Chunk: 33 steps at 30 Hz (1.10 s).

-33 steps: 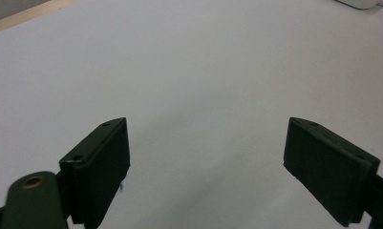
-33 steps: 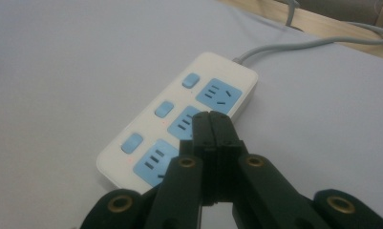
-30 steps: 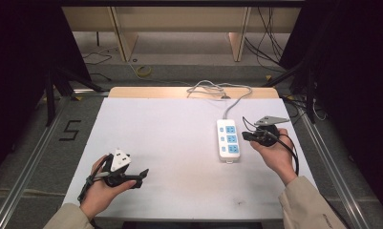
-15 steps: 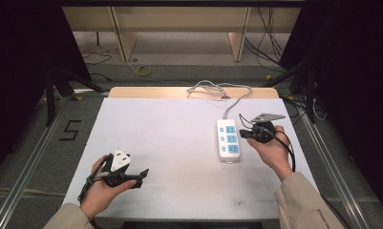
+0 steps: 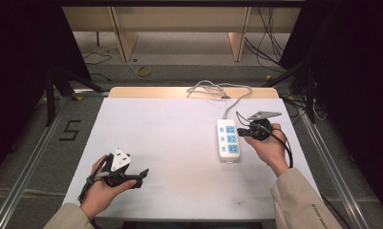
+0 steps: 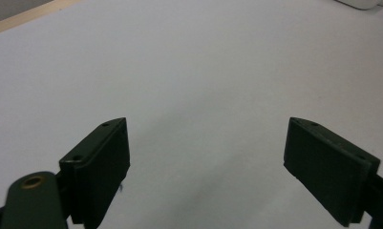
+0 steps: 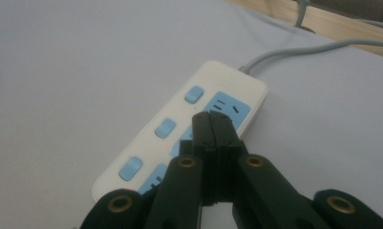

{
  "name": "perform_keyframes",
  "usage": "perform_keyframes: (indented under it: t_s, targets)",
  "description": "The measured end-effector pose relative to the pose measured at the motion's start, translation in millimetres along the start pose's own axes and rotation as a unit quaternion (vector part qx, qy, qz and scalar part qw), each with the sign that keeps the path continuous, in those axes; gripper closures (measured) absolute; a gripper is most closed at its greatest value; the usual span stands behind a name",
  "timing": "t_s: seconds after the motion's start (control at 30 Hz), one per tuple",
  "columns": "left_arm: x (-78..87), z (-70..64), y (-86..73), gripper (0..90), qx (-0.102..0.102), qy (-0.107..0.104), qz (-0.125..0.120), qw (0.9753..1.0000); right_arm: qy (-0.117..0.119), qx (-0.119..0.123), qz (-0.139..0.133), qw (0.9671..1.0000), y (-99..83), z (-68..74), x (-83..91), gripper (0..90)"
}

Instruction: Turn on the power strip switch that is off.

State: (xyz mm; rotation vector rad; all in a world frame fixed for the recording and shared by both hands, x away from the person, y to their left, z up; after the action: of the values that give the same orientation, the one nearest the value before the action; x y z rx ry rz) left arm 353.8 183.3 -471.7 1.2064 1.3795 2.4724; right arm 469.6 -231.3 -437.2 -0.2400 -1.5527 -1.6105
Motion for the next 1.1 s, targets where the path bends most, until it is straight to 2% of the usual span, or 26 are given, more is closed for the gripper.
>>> perform_keyframes:
  t_s: [1.1]
  targets:
    - [-1.3, -0.9, 0.1, 15.3, 0.001, -0.002, 0.0, 1.0, -0.002, 0.006, 0.009, 0.9999, 14.1, 8.7, -15.2, 90.0]
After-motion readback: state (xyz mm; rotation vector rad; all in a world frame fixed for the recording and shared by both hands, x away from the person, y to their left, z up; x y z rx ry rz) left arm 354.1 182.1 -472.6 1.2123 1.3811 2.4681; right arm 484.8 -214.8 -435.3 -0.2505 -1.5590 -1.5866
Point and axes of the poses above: each handheld gripper's, and its own axes: x roughly backward along the jaws, y roughly out of its top, z roughly to its left, the point moved 3 cm from there along -x, roughly forward along the jaws, and after that the axes turned 15 degrees about -x, right-handed, at the moved point
